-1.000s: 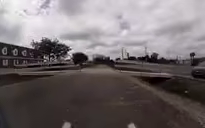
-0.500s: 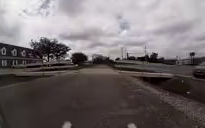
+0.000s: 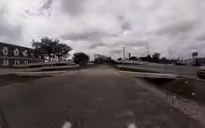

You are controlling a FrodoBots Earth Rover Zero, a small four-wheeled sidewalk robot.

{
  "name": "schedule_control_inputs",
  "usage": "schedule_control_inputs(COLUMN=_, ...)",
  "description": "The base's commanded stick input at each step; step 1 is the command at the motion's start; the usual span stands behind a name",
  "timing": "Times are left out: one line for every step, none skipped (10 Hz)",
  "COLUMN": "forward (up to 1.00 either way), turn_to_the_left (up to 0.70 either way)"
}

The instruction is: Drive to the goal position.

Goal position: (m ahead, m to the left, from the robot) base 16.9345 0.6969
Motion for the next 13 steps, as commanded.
schedule_control_inputs(forward=0.6, turn_to_the_left=0.0)
schedule_control_inputs(forward=0.6, turn_to_the_left=0.0)
schedule_control_inputs(forward=0.6, turn_to_the_left=0.0)
schedule_control_inputs(forward=0.6, turn_to_the_left=0.0)
schedule_control_inputs(forward=0.6, turn_to_the_left=0.0)
schedule_control_inputs(forward=0.6, turn_to_the_left=0.0)
schedule_control_inputs(forward=0.6, turn_to_the_left=0.0)
schedule_control_inputs(forward=0.6, turn_to_the_left=0.0)
schedule_control_inputs(forward=0.6, turn_to_the_left=0.0)
schedule_control_inputs(forward=0.6, turn_to_the_left=0.0)
schedule_control_inputs(forward=0.6, turn_to_the_left=0.0)
schedule_control_inputs(forward=0.6, turn_to_the_left=0.0)
schedule_control_inputs(forward=0.6, turn_to_the_left=0.0)
